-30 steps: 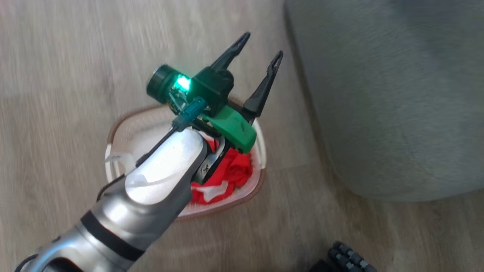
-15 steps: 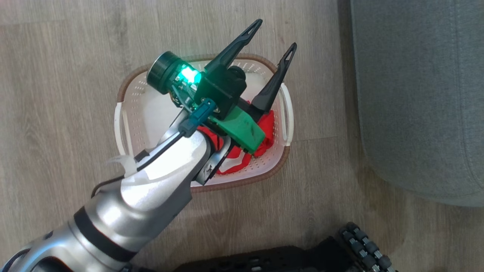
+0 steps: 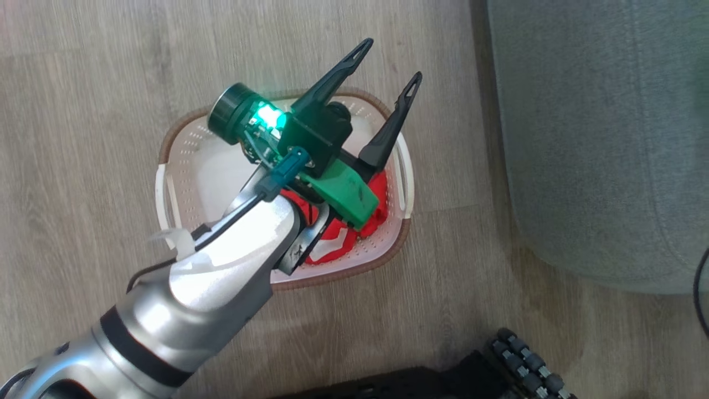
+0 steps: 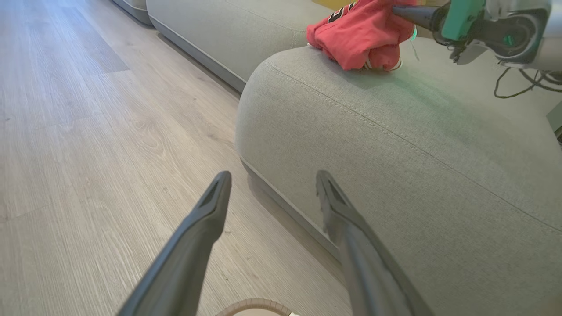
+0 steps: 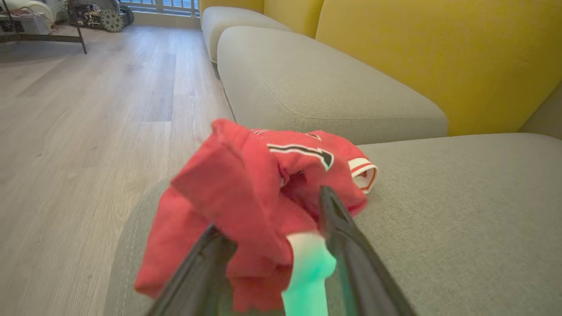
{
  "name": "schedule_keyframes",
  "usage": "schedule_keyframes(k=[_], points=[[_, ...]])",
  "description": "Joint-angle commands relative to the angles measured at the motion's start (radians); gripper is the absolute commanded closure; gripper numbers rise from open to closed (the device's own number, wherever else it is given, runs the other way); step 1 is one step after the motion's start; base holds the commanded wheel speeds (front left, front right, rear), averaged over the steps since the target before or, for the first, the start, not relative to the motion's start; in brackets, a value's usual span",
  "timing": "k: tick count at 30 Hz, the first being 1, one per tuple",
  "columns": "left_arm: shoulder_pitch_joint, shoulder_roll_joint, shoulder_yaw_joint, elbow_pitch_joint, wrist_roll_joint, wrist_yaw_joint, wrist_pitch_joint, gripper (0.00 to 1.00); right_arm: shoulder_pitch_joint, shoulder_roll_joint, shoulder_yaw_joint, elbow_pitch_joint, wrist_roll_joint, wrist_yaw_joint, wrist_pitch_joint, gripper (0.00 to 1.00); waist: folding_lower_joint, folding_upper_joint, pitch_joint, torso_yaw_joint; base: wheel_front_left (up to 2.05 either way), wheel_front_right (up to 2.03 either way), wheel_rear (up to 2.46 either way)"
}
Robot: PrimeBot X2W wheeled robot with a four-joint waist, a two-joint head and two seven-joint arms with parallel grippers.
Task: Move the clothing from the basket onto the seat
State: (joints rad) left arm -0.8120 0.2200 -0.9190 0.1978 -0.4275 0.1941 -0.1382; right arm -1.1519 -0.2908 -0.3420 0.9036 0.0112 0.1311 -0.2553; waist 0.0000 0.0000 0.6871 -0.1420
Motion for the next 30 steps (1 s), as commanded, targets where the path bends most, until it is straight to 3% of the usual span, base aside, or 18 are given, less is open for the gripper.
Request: schedule_keyframes(k=[1,10,19,30], points=[[0.008,0.019,0.030,-0.028,-0.004,0.003,-0.008,0.00,0.031,-0.015,0.017,-0.037,0.011,0.000,-0.006,0.00,0.0000,0.0000,-0.016,-0.004,0.00,0.00,0.00],[0.063,0.024,0.065,-0.009,-0.050,0.019,-0.060,0.00,0.209,-0.056,0.141,-0.134,0.090,0.000,-0.006,0.00,0.0000,0.0000,-0.139,0.003,0.00,0.00,0.00],[0.156,0.014,0.119,0.018,-0.105,0.033,-0.109,0.00,0.326,-0.082,0.221,-0.226,0.134,0.000,-0.006,0.00,0.0000,0.0000,-0.300,0.054,0.00,0.00,0.00],[0.373,0.024,0.275,0.021,-0.108,0.055,-0.123,0.00,0.481,-0.004,0.324,-0.314,0.181,0.000,-0.006,0.00,0.0000,0.0000,-0.518,0.145,0.00,0.00,0.00]])
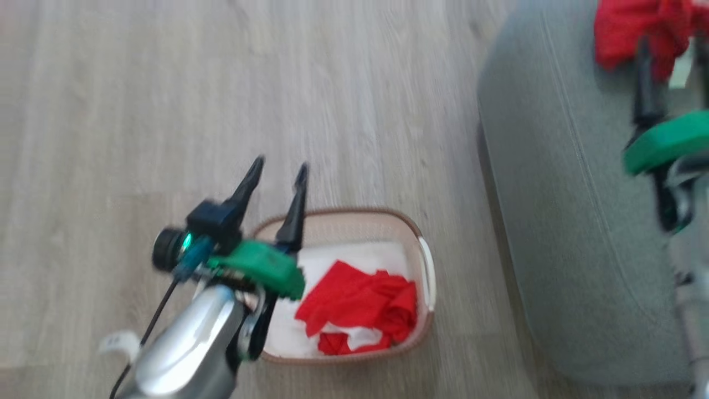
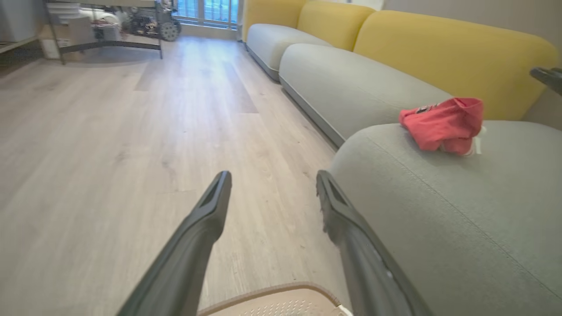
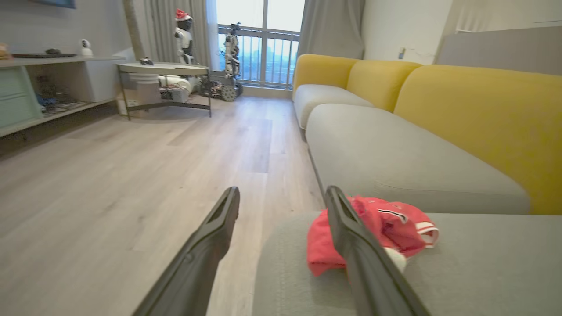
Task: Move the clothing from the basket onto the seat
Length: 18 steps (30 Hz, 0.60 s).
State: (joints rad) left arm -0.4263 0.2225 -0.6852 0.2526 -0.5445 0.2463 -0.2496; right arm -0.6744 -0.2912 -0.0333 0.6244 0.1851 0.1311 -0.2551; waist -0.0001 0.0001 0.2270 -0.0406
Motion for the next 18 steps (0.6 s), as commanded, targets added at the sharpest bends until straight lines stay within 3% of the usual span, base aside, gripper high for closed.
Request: schedule_keyframes(k=[1,18], points=[[0.012,0.024,0.061,-0.037,0.015,0.004,-0.012,0.00,0.020,0.009,0.024,-0.046,0.009,0.000,-0.007,0.00,0.0001,-0.0001,-0.071,0.049,0.00,0.00,0.00],[0.393,0.000,0.369,-0.144,0.139,0.006,-0.012,0.00,0.413,0.226,0.032,-0.334,-0.032,0.000,-0.007,0.00,0.0001,-0.0001,-0.230,0.125,0.00,0.00,0.00]])
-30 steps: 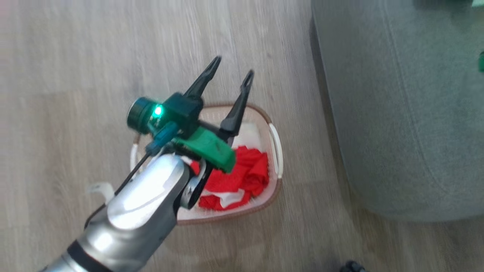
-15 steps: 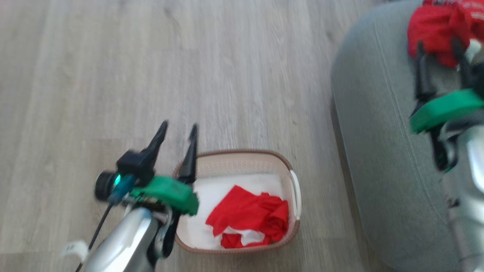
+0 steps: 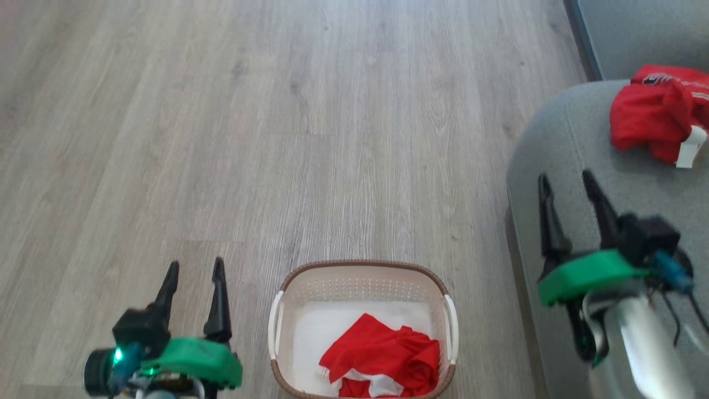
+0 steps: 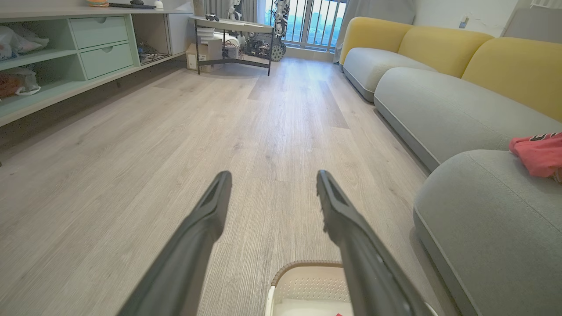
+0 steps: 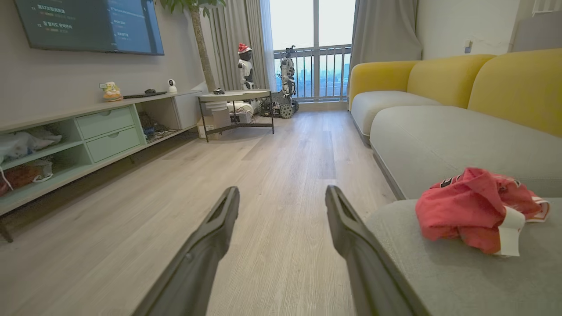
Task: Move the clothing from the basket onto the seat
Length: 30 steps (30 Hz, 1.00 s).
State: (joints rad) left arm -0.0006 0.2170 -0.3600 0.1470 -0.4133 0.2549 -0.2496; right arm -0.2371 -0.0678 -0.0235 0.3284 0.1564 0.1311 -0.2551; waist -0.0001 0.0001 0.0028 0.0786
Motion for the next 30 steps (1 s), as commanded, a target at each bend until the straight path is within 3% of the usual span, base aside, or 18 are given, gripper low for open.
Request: schedule_keyframes(k=[1,14,30], points=[[-0.020,0.002,0.053,-0.044,0.015,-0.008,-0.012,0.00,-0.006,0.007,0.022,-0.049,-0.001,0.000,-0.007,0.00,0.0001,-0.0001,-0.009,0.008,0.00,0.00,0.00],[0.084,-0.059,0.139,-0.067,0.087,-0.064,-0.012,0.00,0.182,0.017,0.020,-0.115,0.069,0.000,-0.007,0.00,0.0001,-0.0001,-0.047,0.030,0.00,0.00,0.00],[0.088,-0.103,0.191,-0.036,0.140,-0.125,-0.012,0.00,0.216,0.017,0.041,-0.071,0.100,0.000,-0.007,0.00,0.0001,-0.0001,-0.057,0.031,0.00,0.00,0.00]])
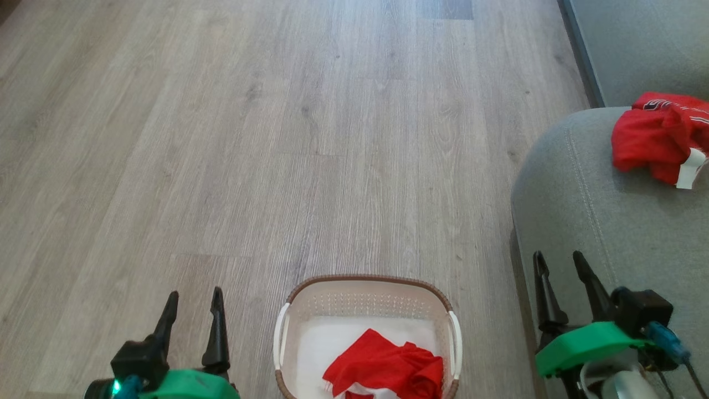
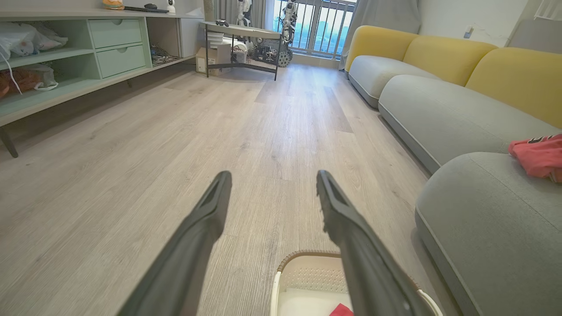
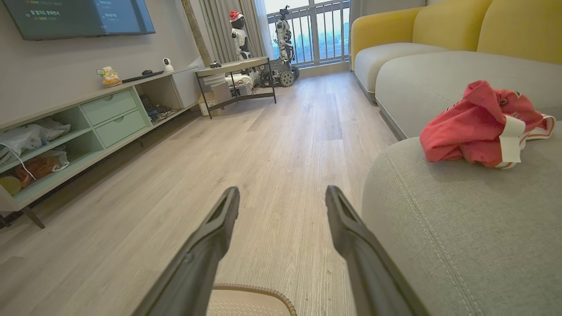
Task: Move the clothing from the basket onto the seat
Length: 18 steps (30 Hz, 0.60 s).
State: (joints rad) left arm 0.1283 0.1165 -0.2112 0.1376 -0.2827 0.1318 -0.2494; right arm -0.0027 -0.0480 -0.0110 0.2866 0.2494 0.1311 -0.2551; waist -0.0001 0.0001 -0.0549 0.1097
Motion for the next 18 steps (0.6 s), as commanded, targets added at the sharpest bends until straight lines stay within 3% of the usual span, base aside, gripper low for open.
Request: schedule_keyframes(k=[1,18], points=[[-0.041,-0.005,0.044,-0.025,0.012,-0.005,-0.012,0.00,-0.019,-0.002,0.030,-0.027,0.009,0.000,-0.007,0.00,0.0001,-0.0001,0.001,-0.001,0.00,0.00,0.00],[-0.034,-0.032,0.075,-0.014,0.047,-0.039,-0.012,0.00,-0.017,-0.002,0.044,-0.013,0.012,0.000,-0.007,0.00,0.0001,-0.0001,-0.002,0.000,0.00,0.00,0.00]])
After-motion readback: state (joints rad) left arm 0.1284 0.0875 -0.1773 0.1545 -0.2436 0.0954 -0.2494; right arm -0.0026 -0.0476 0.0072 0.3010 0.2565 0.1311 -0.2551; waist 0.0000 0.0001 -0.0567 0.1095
